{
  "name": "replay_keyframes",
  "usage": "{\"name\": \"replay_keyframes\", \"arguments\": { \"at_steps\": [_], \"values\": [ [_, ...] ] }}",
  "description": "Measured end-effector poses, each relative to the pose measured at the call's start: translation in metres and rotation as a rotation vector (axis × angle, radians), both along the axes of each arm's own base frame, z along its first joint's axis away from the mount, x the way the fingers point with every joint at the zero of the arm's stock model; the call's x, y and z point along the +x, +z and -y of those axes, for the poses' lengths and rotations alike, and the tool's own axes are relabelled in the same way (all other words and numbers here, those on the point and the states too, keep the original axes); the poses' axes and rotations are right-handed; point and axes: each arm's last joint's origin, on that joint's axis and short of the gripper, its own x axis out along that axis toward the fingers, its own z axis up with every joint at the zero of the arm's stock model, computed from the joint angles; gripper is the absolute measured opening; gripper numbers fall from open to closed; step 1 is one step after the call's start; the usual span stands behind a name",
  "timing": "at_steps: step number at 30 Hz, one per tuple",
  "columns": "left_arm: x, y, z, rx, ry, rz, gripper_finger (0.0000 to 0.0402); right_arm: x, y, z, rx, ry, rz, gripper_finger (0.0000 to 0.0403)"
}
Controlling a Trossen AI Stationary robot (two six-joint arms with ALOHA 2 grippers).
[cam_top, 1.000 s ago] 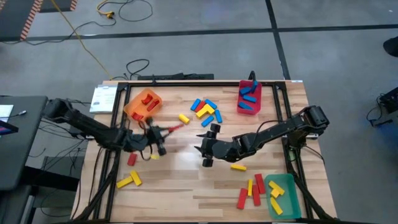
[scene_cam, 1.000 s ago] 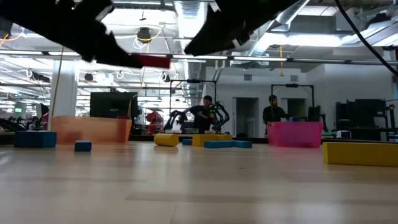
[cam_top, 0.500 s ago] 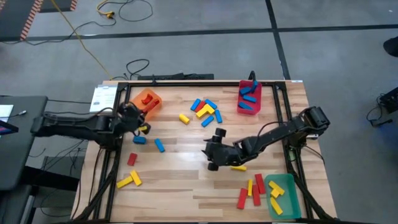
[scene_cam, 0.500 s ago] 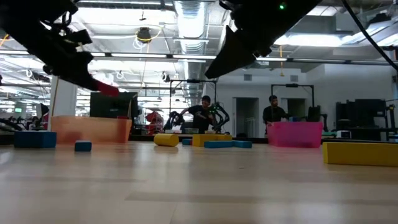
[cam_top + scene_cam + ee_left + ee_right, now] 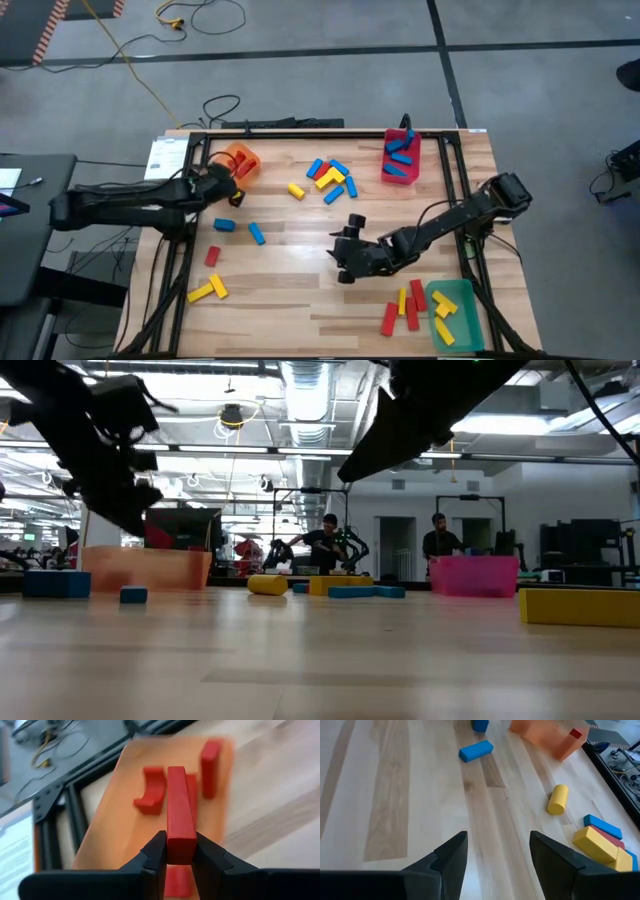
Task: Sort blocks
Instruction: Put the red block into the orange bin, then put the yellow block into the green bin
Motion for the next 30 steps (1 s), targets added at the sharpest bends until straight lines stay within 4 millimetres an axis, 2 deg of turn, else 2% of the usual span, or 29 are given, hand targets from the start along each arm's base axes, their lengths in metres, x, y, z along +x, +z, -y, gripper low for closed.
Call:
{"name": "replay_keyframes", "arguments": {
  "at_steps": [8, 17, 22, 30],
  "values": [
    [0.006, -0.014, -0.008, -0.049, 0.049, -0.088, 0.0084, -0.010, -0.003, -0.015, -0.047, 0.022, -0.033, 0.0225],
    [0.003, -0.007, -0.005, -0.045, 0.024, -0.022, 0.0171, -0.024, -0.009, -0.029, -0.086, 0.068, -0.121, 0.0225],
    [0.009, 0.008, 0.005, -0.052, -0.144, 0.134, 0.0205, -0.042, -0.011, -0.033, -0.057, 0.044, -0.220, 0.0225],
    [0.034, 0.038, 0.037, -0.049, -0.599, 0.449, 0.0205, -0.083, -0.005, -0.028, 0.061, -0.083, -0.456, 0.0225]
  ]
}}
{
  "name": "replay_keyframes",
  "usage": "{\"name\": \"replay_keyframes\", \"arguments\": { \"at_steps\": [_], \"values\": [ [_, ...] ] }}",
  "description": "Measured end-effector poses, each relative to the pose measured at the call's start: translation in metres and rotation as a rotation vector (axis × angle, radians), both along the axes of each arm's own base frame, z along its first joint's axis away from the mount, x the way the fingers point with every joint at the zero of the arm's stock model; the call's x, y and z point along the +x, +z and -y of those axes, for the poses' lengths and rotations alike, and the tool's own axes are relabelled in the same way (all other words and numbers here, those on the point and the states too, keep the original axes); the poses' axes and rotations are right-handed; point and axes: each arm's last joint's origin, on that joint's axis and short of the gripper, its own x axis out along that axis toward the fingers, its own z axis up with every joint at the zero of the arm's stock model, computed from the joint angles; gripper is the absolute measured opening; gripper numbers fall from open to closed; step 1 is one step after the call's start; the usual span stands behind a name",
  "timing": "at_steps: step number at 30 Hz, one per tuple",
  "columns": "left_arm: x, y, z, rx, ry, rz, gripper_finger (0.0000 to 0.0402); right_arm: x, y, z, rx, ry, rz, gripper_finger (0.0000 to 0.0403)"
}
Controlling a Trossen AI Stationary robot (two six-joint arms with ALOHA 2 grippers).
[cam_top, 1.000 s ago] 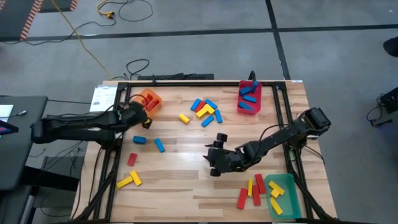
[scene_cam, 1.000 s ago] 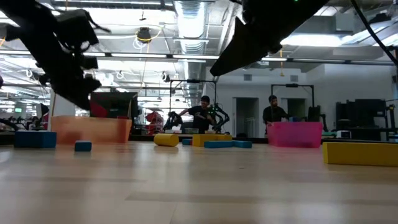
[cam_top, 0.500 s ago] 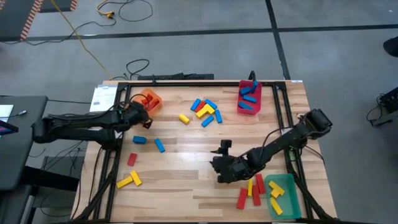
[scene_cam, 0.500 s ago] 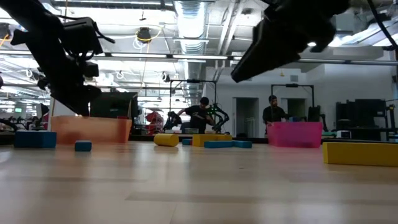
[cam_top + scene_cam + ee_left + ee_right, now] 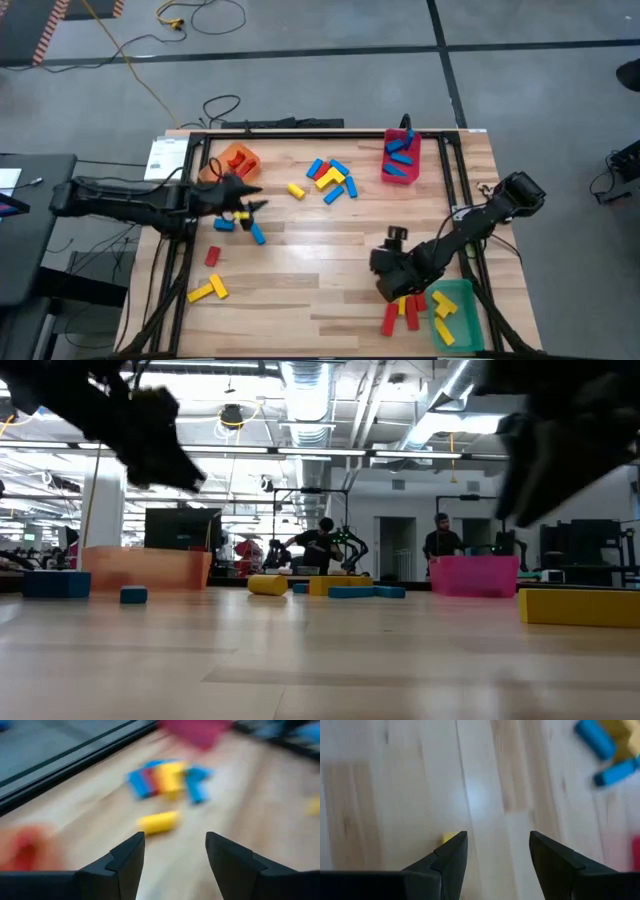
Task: Sort blocks
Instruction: Put the yellow block into the green bin
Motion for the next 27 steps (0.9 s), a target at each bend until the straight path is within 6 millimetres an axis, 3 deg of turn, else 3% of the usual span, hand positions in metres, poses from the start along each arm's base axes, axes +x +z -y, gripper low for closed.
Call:
{"name": "replay_keyframes", "arguments": {
  "at_steps": [5, 9, 18, 22, 27],
  "values": [
    [0.020, 0.005, 0.031, 0.055, -0.222, 0.091, 0.0205, -0.016, -0.001, -0.008, 0.049, -0.016, -0.099, 0.0225],
    [0.037, -0.005, 0.056, 0.085, -0.352, 0.096, 0.0205, -0.024, -0.005, -0.015, 0.095, -0.017, -0.163, 0.0225],
    [0.079, -0.056, 0.102, 0.093, -0.496, 0.076, 0.0204, -0.036, -0.023, -0.019, 0.122, -0.031, -0.174, 0.0225],
    [0.092, -0.079, 0.114, 0.094, -0.539, 0.113, 0.0204, -0.037, -0.034, -0.014, 0.134, -0.041, -0.164, 0.0225],
    [0.108, -0.094, 0.127, 0.107, -0.579, 0.148, 0.0204, -0.033, -0.041, -0.007, 0.151, -0.060, -0.142, 0.0225]
  ]
}}
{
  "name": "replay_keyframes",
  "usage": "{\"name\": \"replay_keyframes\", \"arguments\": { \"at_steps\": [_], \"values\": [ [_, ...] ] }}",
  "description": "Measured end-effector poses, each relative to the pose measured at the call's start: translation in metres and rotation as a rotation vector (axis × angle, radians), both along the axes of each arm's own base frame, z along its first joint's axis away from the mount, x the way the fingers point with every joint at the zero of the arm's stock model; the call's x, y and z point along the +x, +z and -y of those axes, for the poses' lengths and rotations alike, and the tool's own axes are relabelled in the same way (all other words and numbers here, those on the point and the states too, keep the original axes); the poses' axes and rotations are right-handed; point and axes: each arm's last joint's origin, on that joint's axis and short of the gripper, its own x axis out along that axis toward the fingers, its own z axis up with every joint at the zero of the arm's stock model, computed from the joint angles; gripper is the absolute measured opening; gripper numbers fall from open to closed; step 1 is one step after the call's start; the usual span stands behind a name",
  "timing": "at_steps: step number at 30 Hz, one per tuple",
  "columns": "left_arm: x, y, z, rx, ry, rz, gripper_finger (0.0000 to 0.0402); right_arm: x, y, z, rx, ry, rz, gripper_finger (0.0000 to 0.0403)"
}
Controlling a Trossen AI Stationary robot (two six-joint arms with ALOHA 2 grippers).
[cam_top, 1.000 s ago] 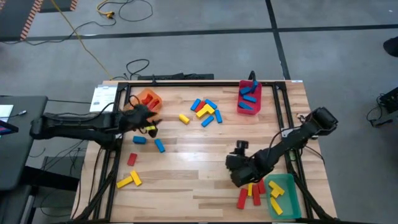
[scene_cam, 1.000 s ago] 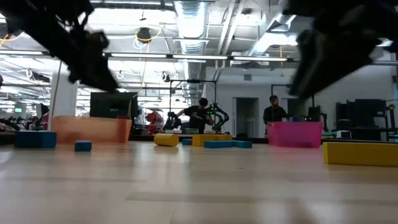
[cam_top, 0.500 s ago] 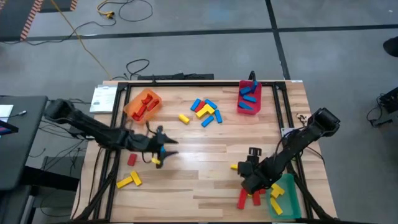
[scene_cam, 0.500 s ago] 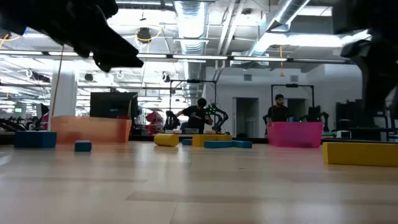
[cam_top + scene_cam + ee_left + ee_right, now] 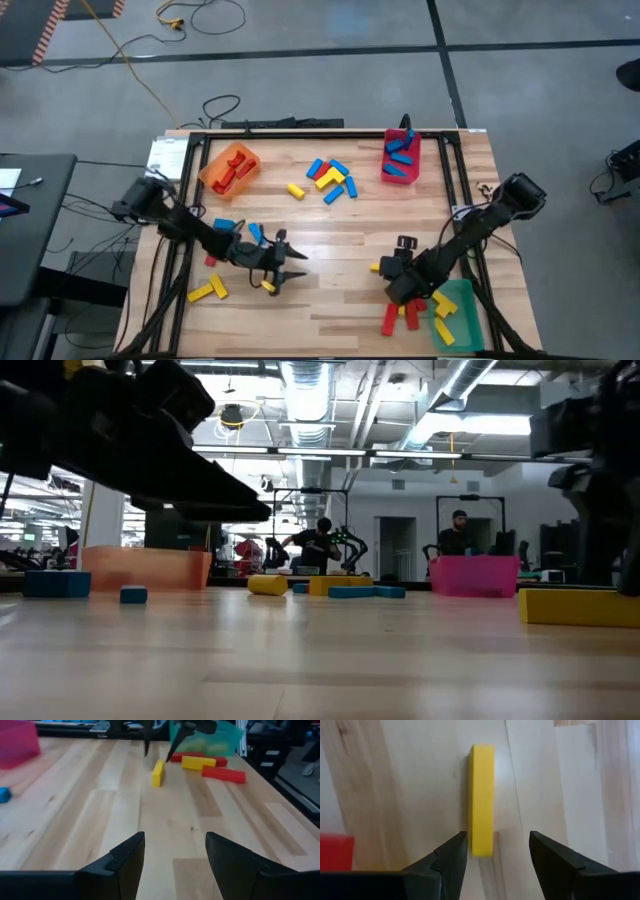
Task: Sort blocks
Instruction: Put the yellow block into the green bin
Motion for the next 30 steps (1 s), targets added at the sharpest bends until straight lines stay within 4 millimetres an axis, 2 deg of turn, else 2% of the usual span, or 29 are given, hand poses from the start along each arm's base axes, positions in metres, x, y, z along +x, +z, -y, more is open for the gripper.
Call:
{"name": "replay_keyframes", "arguments": {
  "at_steps": [8, 18, 25, 30],
  "values": [
    [0.019, -0.015, 0.018, 0.033, -0.034, -0.026, 0.0204, 0.005, -0.010, 0.009, 0.050, -0.005, 0.006, 0.0200],
    [0.023, -0.016, 0.026, 0.057, -0.057, -0.022, 0.0204, 0.003, -0.021, 0.012, 0.125, -0.005, -0.011, 0.0126],
    [0.023, -0.016, 0.026, 0.074, -0.061, -0.025, 0.0204, 0.013, -0.008, 0.006, 0.142, 0.064, 0.016, 0.0065],
    [0.022, -0.017, 0.026, 0.091, -0.065, -0.025, 0.0204, 0.018, 0.009, 0.001, 0.135, 0.093, -0.009, 0.0050]
  ]
}}
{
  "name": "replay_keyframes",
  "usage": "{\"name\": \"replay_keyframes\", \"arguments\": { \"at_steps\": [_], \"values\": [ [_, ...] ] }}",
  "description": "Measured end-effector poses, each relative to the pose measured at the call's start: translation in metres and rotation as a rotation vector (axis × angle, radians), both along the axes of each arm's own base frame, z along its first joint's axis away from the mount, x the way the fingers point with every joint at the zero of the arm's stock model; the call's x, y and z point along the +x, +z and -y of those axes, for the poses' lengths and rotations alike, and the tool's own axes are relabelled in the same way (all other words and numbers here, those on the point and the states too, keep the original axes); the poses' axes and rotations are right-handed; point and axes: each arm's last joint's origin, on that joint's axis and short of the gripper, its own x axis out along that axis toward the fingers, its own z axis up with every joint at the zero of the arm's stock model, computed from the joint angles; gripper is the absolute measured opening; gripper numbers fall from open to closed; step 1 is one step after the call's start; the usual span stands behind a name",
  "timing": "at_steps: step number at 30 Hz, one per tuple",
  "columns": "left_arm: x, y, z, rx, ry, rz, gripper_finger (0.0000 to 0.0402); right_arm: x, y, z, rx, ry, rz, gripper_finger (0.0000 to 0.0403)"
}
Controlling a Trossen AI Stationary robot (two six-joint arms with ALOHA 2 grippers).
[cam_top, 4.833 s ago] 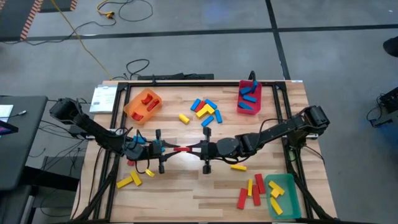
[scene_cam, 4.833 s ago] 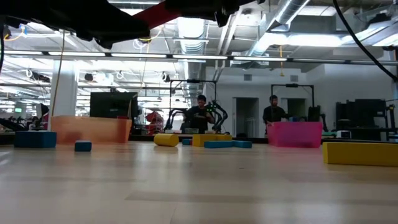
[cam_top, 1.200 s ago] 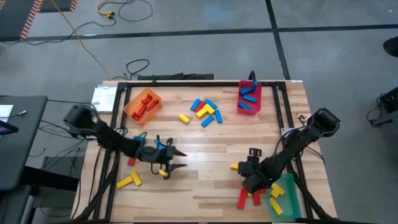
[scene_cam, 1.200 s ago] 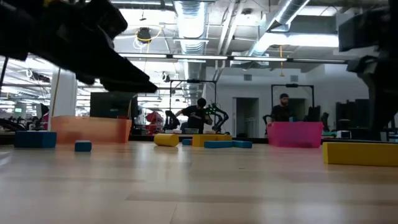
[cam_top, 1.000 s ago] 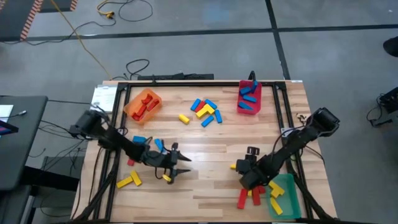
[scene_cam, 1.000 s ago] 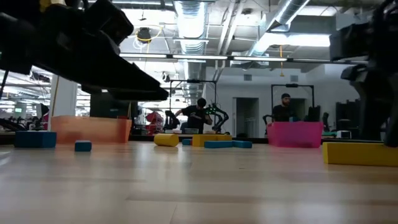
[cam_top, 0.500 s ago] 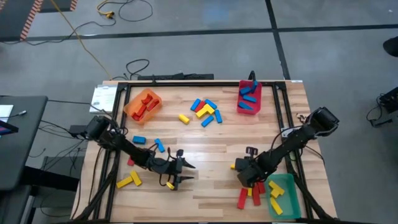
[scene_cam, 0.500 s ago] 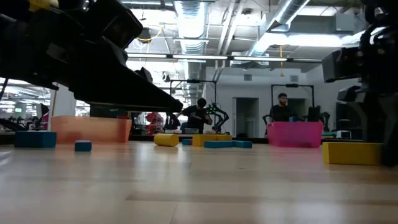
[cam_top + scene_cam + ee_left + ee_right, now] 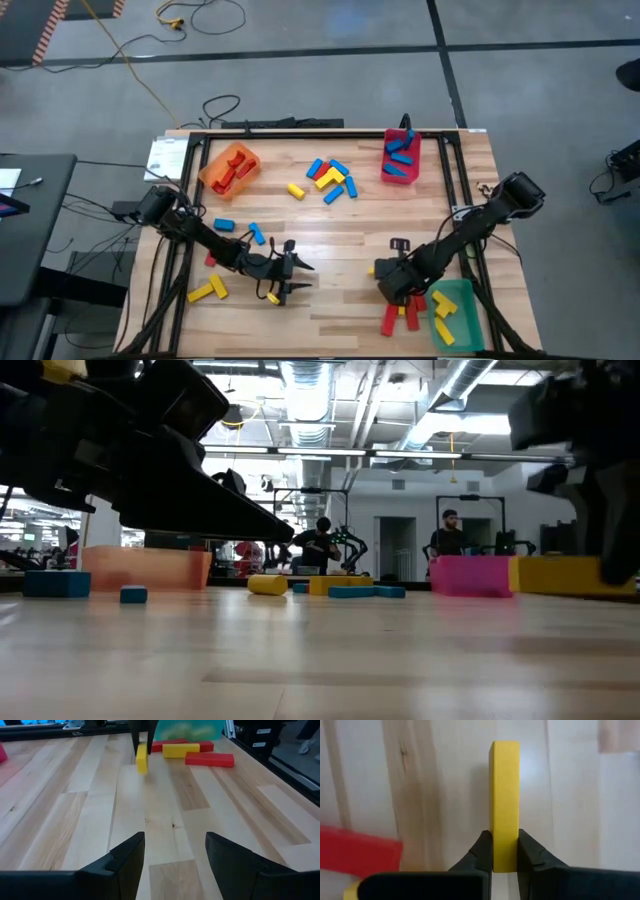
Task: Sort blocks
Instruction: Put the yellow block into the green bin
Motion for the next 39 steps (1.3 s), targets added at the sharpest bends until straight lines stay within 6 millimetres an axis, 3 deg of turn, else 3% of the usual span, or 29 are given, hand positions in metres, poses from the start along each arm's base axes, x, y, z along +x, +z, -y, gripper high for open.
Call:
{"name": "replay_keyframes", "arguments": {
  "at_steps": [10, 18, 27, 39],
  "values": [
    [0.000, 0.000, 0.000, 0.041, -0.011, 0.002, 0.0204, -0.010, 0.057, -0.013, -0.005, -0.018, -0.223, 0.0051],
    [-0.001, -0.002, -0.001, 0.054, -0.012, -0.021, 0.0204, -0.035, 0.096, -0.034, 0.123, -0.173, -0.447, 0.0051],
    [-0.001, -0.004, -0.001, 0.087, -0.019, -0.031, 0.0204, -0.071, 0.101, -0.069, 0.231, -0.352, -0.643, 0.0051],
    [0.000, -0.004, -0.003, 0.091, -0.014, -0.031, 0.0204, -0.093, 0.095, -0.092, 0.261, -0.420, -0.655, 0.0051]
  ]
}}
